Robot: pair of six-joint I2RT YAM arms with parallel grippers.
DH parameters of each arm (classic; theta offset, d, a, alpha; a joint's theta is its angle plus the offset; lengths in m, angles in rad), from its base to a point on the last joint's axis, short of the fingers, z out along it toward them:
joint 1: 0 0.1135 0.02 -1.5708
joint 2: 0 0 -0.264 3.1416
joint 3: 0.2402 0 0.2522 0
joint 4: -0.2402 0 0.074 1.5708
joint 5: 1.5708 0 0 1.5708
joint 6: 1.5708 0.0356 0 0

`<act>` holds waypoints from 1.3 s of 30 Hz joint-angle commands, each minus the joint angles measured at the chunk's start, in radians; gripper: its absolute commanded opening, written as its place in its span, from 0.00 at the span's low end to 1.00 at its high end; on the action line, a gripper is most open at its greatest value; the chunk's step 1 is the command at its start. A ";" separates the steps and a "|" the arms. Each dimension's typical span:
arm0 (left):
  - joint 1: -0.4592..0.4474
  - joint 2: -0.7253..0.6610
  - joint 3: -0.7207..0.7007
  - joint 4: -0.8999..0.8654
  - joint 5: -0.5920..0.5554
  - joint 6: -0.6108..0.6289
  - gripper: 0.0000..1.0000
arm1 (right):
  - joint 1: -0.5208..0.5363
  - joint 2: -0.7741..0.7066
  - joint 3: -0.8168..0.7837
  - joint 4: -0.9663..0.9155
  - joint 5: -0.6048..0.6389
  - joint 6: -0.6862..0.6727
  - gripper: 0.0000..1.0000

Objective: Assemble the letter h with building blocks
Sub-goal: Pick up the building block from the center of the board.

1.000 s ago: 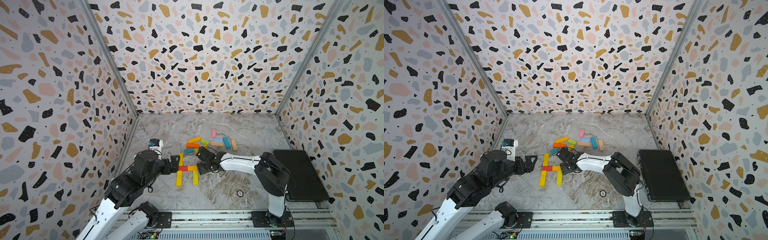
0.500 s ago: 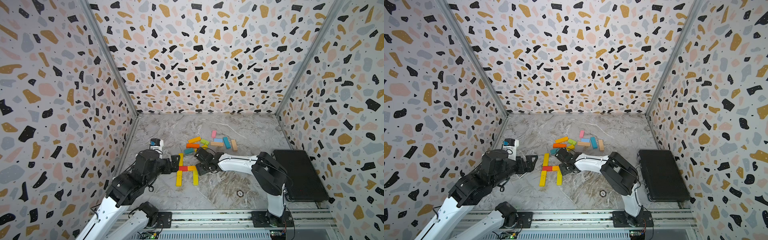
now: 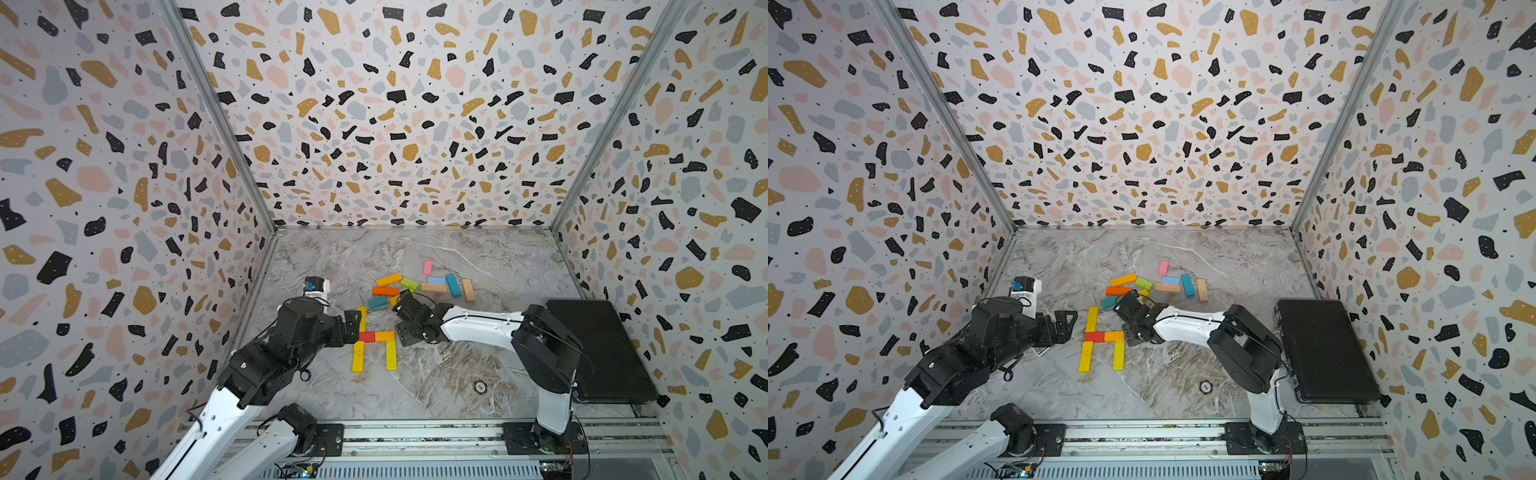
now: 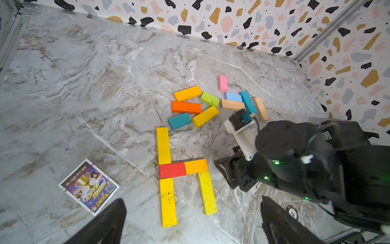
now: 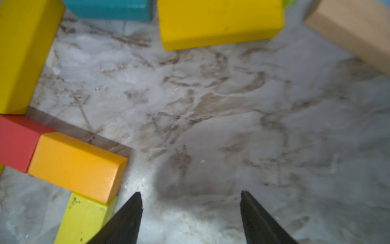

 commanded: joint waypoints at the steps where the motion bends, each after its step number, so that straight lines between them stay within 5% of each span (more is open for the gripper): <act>1: 0.006 0.047 -0.024 0.085 0.010 -0.007 0.99 | -0.021 -0.194 -0.035 -0.005 0.067 0.007 0.76; 10: 0.012 0.455 0.041 0.322 0.176 -0.059 0.99 | -0.031 -0.448 -0.258 0.004 -0.073 0.066 0.77; 15: 0.009 0.725 0.181 0.369 0.244 -0.006 0.85 | -0.032 -0.556 -0.378 0.001 -0.079 0.087 0.77; 23: 0.003 1.094 0.422 0.338 0.261 0.122 0.84 | -0.037 -0.701 -0.512 -0.002 -0.069 0.104 0.77; 39: -0.022 1.331 0.607 0.318 0.209 0.401 0.78 | -0.043 -0.812 -0.612 -0.018 -0.068 0.104 0.77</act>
